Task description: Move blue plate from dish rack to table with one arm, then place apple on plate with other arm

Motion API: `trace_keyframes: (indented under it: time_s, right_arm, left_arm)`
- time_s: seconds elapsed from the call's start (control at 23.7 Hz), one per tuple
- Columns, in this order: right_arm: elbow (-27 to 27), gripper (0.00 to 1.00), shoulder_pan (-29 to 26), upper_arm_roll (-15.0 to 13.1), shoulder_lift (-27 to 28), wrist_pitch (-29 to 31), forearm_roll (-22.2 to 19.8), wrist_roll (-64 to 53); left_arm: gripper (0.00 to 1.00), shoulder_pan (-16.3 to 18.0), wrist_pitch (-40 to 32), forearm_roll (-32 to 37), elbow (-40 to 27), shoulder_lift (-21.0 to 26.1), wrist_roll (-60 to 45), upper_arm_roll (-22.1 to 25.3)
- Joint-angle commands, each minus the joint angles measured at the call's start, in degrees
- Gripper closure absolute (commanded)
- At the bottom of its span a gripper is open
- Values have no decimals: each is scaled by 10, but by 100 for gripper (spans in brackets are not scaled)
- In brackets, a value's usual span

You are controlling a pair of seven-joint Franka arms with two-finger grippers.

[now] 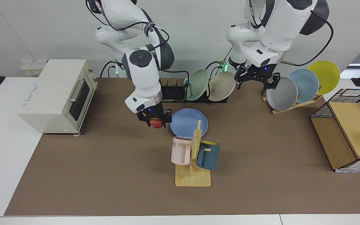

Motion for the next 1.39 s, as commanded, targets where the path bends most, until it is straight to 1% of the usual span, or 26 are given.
trace_keyframes:
  time_s: [0.0,0.08,0.21,0.3,0.38,0.46,0.59,0.68,0.72,0.76,0.8,0.89,1.01,1.1,1.18,1.27,1.35]
  right_arm:
    - [-43,100,65,-4,-8,50,-3,110]
    - [-51,100,96,-5,5,73,-5,158]
    - [-60,100,123,-5,23,98,-6,200]
    - [-81,100,137,-6,29,122,-9,220]
    - [-117,100,139,-5,30,164,-11,222]
    - [-145,100,141,-5,30,196,-12,222]
    - [-161,100,144,-4,38,217,-12,223]
    - [-161,100,149,-4,42,219,-10,228]
    - [-160,71,148,-4,44,219,-10,228]
    - [-157,20,146,-4,46,216,-10,228]
    - [-153,0,146,-4,46,211,-10,228]
    - [-138,0,146,-5,45,188,-8,226]
    - [-83,0,135,-6,39,115,-9,218]
    - [-57,0,124,-7,25,83,-9,208]
    - [-53,0,106,-8,3,71,-4,173]
    - [-54,0,70,-7,-29,59,0,116]
    - [-53,0,42,-7,-49,30,1,60]
  left_arm:
    - [1,-7,-55,15,-4,-45,-7,15]
    - [1,-7,-76,15,-6,-60,-7,17]
    - [0,-6,-87,14,-11,-63,-6,22]
    - [0,0,-91,9,-13,-63,-4,30]
    - [0,12,-90,4,-13,-63,-3,31]
    - [0,15,-90,-7,-13,-63,-5,31]
    - [0,15,-91,-9,-13,-63,-9,32]
    - [0,14,-89,-8,-13,-62,-7,32]
    - [0,12,-89,-4,-10,-61,-7,32]
    - [0,11,-89,-3,-10,-61,-7,31]
    - [0,11,-89,-3,-10,-61,-7,31]
    - [0,11,-88,-1,-6,-58,-11,31]
    - [0,10,-89,2,-6,-57,-12,31]
    - [0,8,-92,2,-5,-56,-13,32]
    - [0,8,-92,7,-5,-56,-25,31]
    - [0,7,-93,32,-4,-59,-50,28]
    - [0,7,-93,32,-3,-60,-53,31]
